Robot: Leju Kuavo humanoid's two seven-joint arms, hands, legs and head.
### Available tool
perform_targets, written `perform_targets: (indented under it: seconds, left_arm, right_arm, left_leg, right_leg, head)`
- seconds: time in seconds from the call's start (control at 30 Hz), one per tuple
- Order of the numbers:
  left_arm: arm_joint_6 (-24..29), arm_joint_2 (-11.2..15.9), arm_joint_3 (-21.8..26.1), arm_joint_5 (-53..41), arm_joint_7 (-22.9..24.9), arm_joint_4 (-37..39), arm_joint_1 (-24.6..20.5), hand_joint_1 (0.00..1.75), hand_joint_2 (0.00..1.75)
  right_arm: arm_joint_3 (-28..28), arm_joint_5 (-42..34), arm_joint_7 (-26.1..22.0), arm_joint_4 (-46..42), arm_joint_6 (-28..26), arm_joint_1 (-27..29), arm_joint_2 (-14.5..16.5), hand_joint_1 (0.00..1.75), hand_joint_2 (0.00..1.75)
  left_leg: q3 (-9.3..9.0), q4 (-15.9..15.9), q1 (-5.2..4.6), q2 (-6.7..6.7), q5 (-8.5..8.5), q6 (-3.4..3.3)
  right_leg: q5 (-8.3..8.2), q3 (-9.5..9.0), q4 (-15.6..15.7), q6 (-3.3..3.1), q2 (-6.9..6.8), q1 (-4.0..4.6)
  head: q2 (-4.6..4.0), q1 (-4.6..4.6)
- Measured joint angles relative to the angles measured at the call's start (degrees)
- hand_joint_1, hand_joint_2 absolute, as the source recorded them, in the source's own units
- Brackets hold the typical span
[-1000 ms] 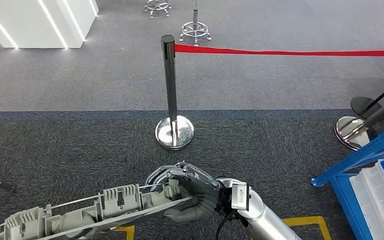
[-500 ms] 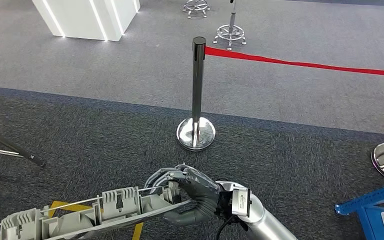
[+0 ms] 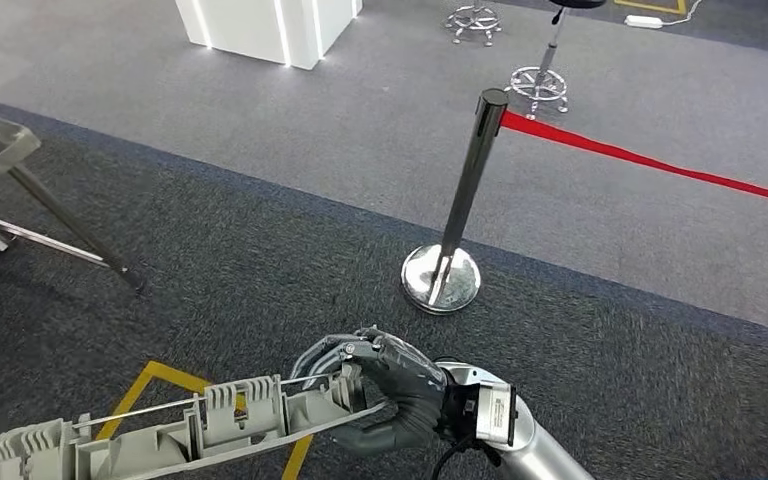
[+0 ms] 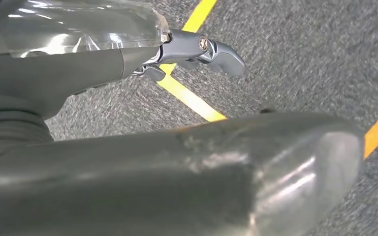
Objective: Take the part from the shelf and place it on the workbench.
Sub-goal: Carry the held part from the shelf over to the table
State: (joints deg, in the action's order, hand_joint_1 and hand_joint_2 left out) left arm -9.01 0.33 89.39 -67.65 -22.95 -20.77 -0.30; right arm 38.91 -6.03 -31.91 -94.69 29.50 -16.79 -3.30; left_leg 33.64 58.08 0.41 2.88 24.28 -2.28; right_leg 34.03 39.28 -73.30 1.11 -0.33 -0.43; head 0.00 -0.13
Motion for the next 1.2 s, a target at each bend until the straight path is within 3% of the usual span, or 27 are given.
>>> perform_targets:
  seconds: [0.03, 0.07, 0.13, 0.2, 0.27, 0.33, 0.4, 0.47, 0.5, 0.53, 0.57, 0.63, 0.7, 0.77, 0.8, 0.87, 0.93, 0.97, 1.0, 1.03, 1.07, 1.13, 1.2]
  left_arm:
    - [0.0, 0.01, 0.0, -0.06, -0.09, 0.04, 0.02, 0.0, 0.0]
    - [0.0, 0.01, 0.0, -0.1, -0.2, 0.05, 0.05, 0.0, 0.0]
    - [0.0, -0.02, 0.01, 0.06, -0.52, 0.11, 0.0, 0.0, 0.0]
    - [-0.02, 0.02, 0.02, 0.45, -0.9, 0.16, 0.03, 0.0, 0.0]
    - [-0.07, 0.26, 0.05, 0.74, -1.13, 0.16, 0.26, 0.0, 0.0]
    - [-0.12, 0.6, 0.08, 0.79, -1.21, 0.18, 0.41, 0.0, 0.0]
    - [-0.13, 0.87, 0.09, 0.65, -1.24, 0.2, 0.16, 0.0, 0.0]
    - [-0.11, 0.97, 0.09, 0.41, -1.2, 0.2, -0.08, 0.0, 0.0]
    - [-0.08, 0.97, 0.09, 0.31, -1.14, 0.2, -0.05, 0.0, 0.0]
    - [-0.04, 1.0, 0.09, 0.25, -1.07, 0.2, 0.06, 0.0, 0.0]
    - [0.01, 1.08, 0.09, 0.18, -0.99, 0.2, 0.15, 0.0, 0.0]
    - [0.09, 1.28, 0.09, 0.1, -0.79, 0.2, 0.19, 0.0, 0.0]
    - [0.18, 1.35, 0.09, 0.17, -0.54, 0.2, 0.11, 0.0, 0.0]
    - [0.32, 1.33, 0.09, 0.28, -0.39, 0.2, 0.26, 0.0, 0.0]
    - [0.4, 1.3, 0.1, 0.3, -0.34, 0.21, 0.4, 0.0, 0.0]
    - [0.53, 1.25, 0.11, 0.38, -0.12, 0.22, 0.39, 0.0, 0.0]
    - [0.58, 1.2, 0.11, 0.53, 0.24, 0.22, 0.11, 0.0, 0.0]
    - [0.59, 1.16, 0.11, 0.6, 0.43, 0.22, 0.03, 0.0, 0.0]
    - [0.59, 1.09, 0.11, 0.64, 0.59, 0.22, 0.05, 0.0, 0.0]
    - [0.59, 1.01, 0.11, 0.66, 0.73, 0.22, 0.12, 0.0, 0.0]
    - [0.59, 0.92, 0.11, 0.66, 0.85, 0.22, 0.18, 0.0, 0.0]
    - [0.59, 0.72, 0.11, 0.65, 1.02, 0.22, 0.19, 0.0, 0.0]
    - [0.59, 0.56, 0.11, 0.64, 1.12, 0.22, 0.19, 0.0, 0.0]
  right_arm:
    - [0.0, 0.02, 0.02, 0.0, 0.05, 0.13, 0.0, 1.75, 1.75]
    - [0.0, 0.03, 0.02, -0.01, 0.1, 0.2, 0.01, 1.75, 1.75]
    - [0.0, 0.02, -0.01, -0.03, 0.27, 0.23, 0.04, 1.75, 1.75]
    - [0.0, 0.02, -0.06, -0.04, 0.34, 0.35, 0.1, 1.75, 1.75]
    - [0.0, 0.04, -0.1, -0.14, 0.26, 0.51, 0.24, 1.75, 1.75]
    - [-0.01, 0.09, -0.24, -0.36, 0.1, 0.76, 0.37, 1.75, 1.75]
    - [-0.08, 0.13, -0.52, -0.53, -0.1, 1.18, 0.42, 1.75, 1.75]
    - [-0.23, 0.26, -0.75, -0.56, -0.27, 1.75, 0.38, 1.75, 1.75]
    - [-0.28, 0.38, -0.84, -0.57, -0.31, 2.01, 0.36, 1.75, 1.75]
    - [-0.32, 0.51, -0.93, -0.62, -0.32, 2.2, 0.34, 1.75, 1.75]
    - [-0.33, 0.65, -1.02, -0.71, -0.31, 2.3, 0.33, 1.75, 1.75]
    - [-0.33, 0.92, -1.13, -1.01, -0.25, 2.34, 0.33, 1.75, 1.75]
    - [-0.33, 1.1, -1.16, -1.27, -0.17, 2.32, 0.33, 1.75, 1.75]
    - [-0.33, 1.13, -1.17, -1.44, -0.13, 2.29, 0.33, 1.75, 1.75]
    - [-0.33, 1.14, -1.18, -1.51, -0.13, 2.27, 0.33, 1.75, 1.75]
    - [-0.34, 1.13, -1.2, -1.69, -0.1, 2.27, 0.31, 1.75, 1.75]
    - [-0.36, 1.1, -1.21, -1.78, -0.08, 2.4, 0.21, 1.75, 1.75]
    - [-0.37, 1.08, -1.21, -1.78, -0.07, 2.52, 0.12, 1.75, 1.75]
    - [-0.37, 1.07, -1.2, -1.78, -0.06, 2.64, 0.04, 1.75, 1.75]
    - [-0.37, 1.06, -1.19, -1.78, -0.03, 2.74, -0.03, 1.75, 1.75]
    - [-0.37, 1.04, -1.2, -1.79, -0.01, 2.79, -0.09, 1.75, 1.75]
    - [-0.37, 0.99, -1.2, -1.8, 0.06, 2.81, -0.13, 1.75, 1.75]
    - [-0.37, 0.75, -1.2, -1.81, 0.16, 2.87, -0.13, 1.75, 1.75]
  left_leg:
    - [-0.06, 0.08, -0.09, 0.85, 0.06, -0.01]
    - [-0.17, 0.15, -0.15, 1.67, 0.14, 0.01]
    - [-0.19, 0.3, -0.23, 3.16, 0.31, 0.22]
    - [0.1, 0.36, -0.04, 4.44, 0.4, 0.76]
    - [0.37, 0.29, 0.18, 5.23, 0.47, 1.43]
    - [1.04, 1.93, 0.07, 2.56, 1.63, 2.01]
    - [3.76, 7.68, 0.1, -1.22, 4.81, 2.64]
    - [7.35, 14.47, 0.36, -2.31, 7.59, 3.26]
    - [8.14, 15.83, 0.48, -2.45, 7.64, 3.46]
    - [7.8, 15.04, 0.55, -2.63, 6.66, 3.57]
    - [6.29, 12.13, 0.59, -3.03, 4.87, 3.58]
    - [2.33, 4.46, 0.41, -5.07, 1.75, 3.08]
    - [0.56, 0.79, 0.06, -6.14, 0.86, 2.12]
    - [0.6, 0.63, -0.03, -5.04, 0.81, 1.36]
    - [0.51, 0.45, 0.08, -4.44, 0.68, 1.08]
    - [0.18, 0.08, 0.35, -3.32, 0.36, 0.41]
    - [0.26, 0.05, 0.35, -2.1, 0.23, -0.03]
    - [0.31, 0.09, 0.32, -1.36, 0.23, -0.12]
    - [0.33, 0.14, 0.3, -0.59, 0.24, -0.13]
    - [0.32, 0.2, 0.29, 0.19, 0.26, -0.1]
    - [0.26, 0.24, 0.29, 0.99, 0.28, -0.07]
    - [0.2, 0.39, 0.23, 2.52, 0.38, 0.17]
    - [0.39, 0.5, 0.21, 3.75, 0.44, 0.72]
  right_leg:
    - [-1.69, -0.05, 1.19, -0.33, 0.28, 0.11]
    - [-4.18, -1.1, 4.33, -0.72, 0.91, 0.24]
    - [-8.08, -3.86, 11.68, -1.43, 3.5, 0.33]
    - [-8.97, -5.12, 15.0, -1.77, 4.78, 0.45]
    - [-8.96, -5.51, 15.61, -2.05, 3.57, 0.49]
    - [-9.04, -6.23, 16.42, -2.56, 2.22, 0.36]
    - [-8.9, -6.79, 16.83, -3.0, 0.61, 0.43]
    - [-8.56, -6.91, 16.71, -3.14, -1.11, 0.56]
    - [-8.37, -6.93, 16.6, -3.12, -1.9, 0.59]
    - [-8.17, -6.97, 16.45, -3.04, -2.63, 0.61]
    - [-7.94, -7.04, 16.26, -2.93, -3.32, 0.61]
    - [-7.41, -7.31, 15.89, -2.52, -4.59, 0.77]
    - [-6.95, -7.58, 15.73, -1.91, -5.61, 1.01]
    - [-6.65, -7.84, 15.74, -1.27, -6.47, 1.08]
    - [-6.35, -7.88, 15.37, -0.89, -6.01, 0.96]
    - [-4.32, -6.61, 12.14, -0.2, -3.34, 0.69]
    - [-0.74, -2.99, 4.99, 0.07, -0.64, 0.41]
    - [0.56, -1.09, 1.53, 0.1, -0.18, 0.34]
    - [0.82, 0.12, -0.41, 0.12, -0.01, 0.29]
    - [-0.11, 0.34, -0.24, 0.07, 0.12, 0.23]
    - [-2.07, -0.57, 2.16, -0.03, 0.4, 0.16]
    - [-6.3, -4.01, 10.08, -0.38, 2.56, -0.01]
    - [-7.89, -6.09, 14.86, -0.62, 4.28, -0.05]
  head:
    - [0.0, 0.0]
    - [0.0, 0.01]
    - [0.0, -0.02]
    - [0.0, 0.02]
    - [0.0, 0.07]
    - [0.0, -0.11]
    - [0.0, -0.3]
    - [0.0, -0.3]
    - [0.0, -0.3]
    - [0.0, -0.3]
    - [0.0, -0.31]
    - [0.0, -0.29]
    - [0.0, -0.19]
    - [0.0, -0.11]
    - [0.0, -0.09]
    - [0.0, 0.02]
    - [0.0, 0.1]
    - [0.0, 0.1]
    - [0.0, 0.1]
    - [0.0, 0.09]
    - [0.0, 0.1]
    - [0.0, 0.08]
    - [0.0, 0.07]
